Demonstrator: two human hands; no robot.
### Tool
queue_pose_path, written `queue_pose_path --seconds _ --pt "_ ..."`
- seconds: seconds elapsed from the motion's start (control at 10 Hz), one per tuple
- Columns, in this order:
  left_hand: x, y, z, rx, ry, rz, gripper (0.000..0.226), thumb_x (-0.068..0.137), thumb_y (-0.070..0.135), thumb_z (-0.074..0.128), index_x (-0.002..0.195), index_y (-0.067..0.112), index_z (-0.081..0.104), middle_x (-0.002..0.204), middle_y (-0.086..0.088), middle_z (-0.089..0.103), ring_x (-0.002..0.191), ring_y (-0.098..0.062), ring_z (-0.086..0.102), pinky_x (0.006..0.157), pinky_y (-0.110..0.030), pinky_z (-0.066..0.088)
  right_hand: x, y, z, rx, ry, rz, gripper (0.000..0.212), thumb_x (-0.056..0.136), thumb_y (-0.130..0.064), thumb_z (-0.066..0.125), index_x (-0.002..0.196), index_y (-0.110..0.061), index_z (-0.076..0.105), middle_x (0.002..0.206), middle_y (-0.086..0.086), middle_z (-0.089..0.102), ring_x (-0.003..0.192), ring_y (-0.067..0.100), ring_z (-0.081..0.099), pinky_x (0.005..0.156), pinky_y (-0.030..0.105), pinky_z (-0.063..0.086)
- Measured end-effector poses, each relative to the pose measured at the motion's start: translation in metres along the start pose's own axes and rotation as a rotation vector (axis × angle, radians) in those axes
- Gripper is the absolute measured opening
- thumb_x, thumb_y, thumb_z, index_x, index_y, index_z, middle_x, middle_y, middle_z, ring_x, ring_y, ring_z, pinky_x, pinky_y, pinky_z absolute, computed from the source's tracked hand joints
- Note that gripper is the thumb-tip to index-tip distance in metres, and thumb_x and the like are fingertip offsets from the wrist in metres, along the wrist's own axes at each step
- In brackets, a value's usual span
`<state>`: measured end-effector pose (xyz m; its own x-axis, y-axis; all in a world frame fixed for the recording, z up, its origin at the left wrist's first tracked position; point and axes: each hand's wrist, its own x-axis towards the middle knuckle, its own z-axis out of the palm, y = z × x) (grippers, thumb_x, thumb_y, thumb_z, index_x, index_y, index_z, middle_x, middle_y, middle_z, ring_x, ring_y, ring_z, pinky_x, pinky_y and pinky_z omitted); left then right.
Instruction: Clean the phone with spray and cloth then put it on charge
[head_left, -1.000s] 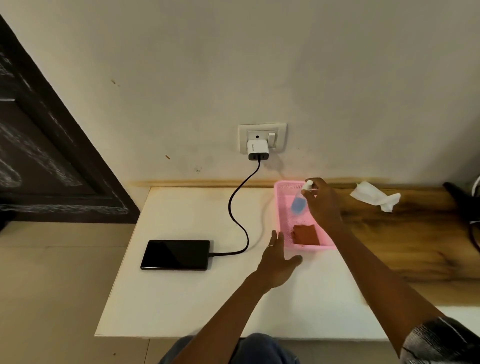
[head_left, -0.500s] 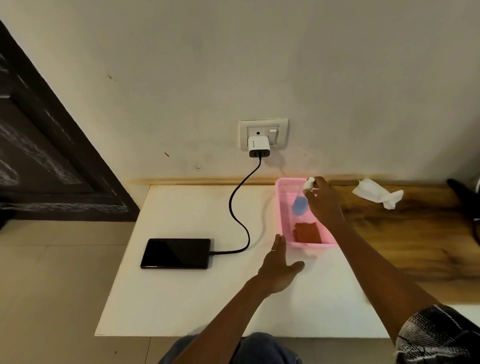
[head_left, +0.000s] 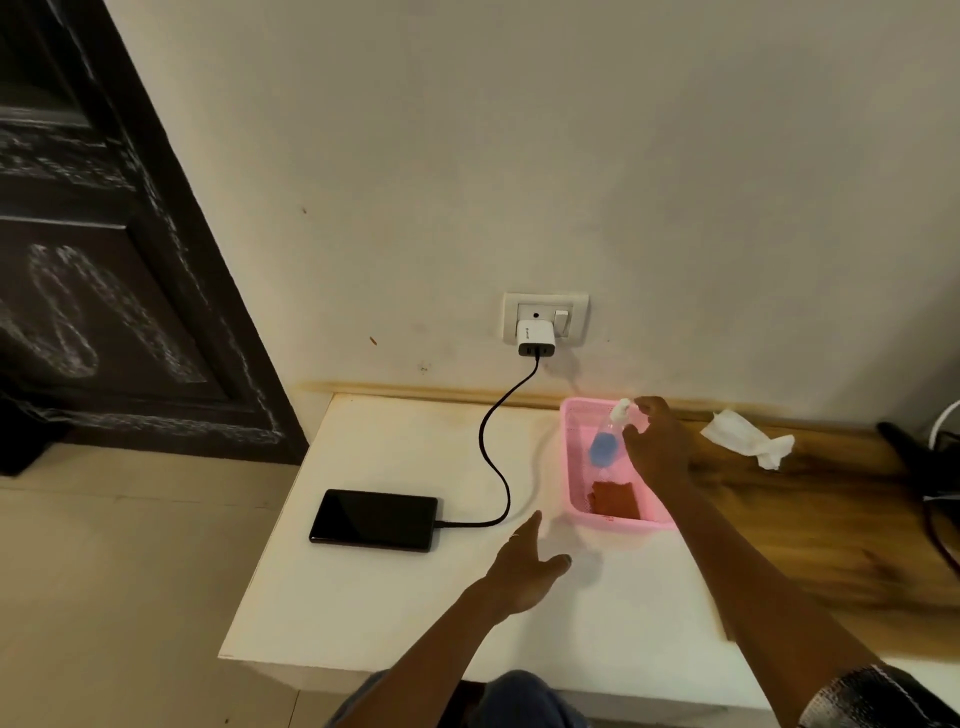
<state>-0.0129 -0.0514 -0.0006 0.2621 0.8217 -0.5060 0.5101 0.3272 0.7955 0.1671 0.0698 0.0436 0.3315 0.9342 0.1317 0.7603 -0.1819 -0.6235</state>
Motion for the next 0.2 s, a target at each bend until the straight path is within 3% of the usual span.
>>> queue_pose_path --seconds 0.2 --pt "-0.043 -0.017 -0.012 -0.002 0.096 -0.044 0.071 0.096 0.031 0.051 0.153 0.019 0.010 0.160 -0.003 0.019 0.145 -0.020 0.023 0.115 -0.032 0.023 -0.054 -0.019 -0.022 0.001 0.184 -0.002 0.021 0.088 -0.013 0.060 0.107 -0.005 0.059 0.107 0.016 0.065 0.096 0.032 0.059 0.084 0.037 0.047"
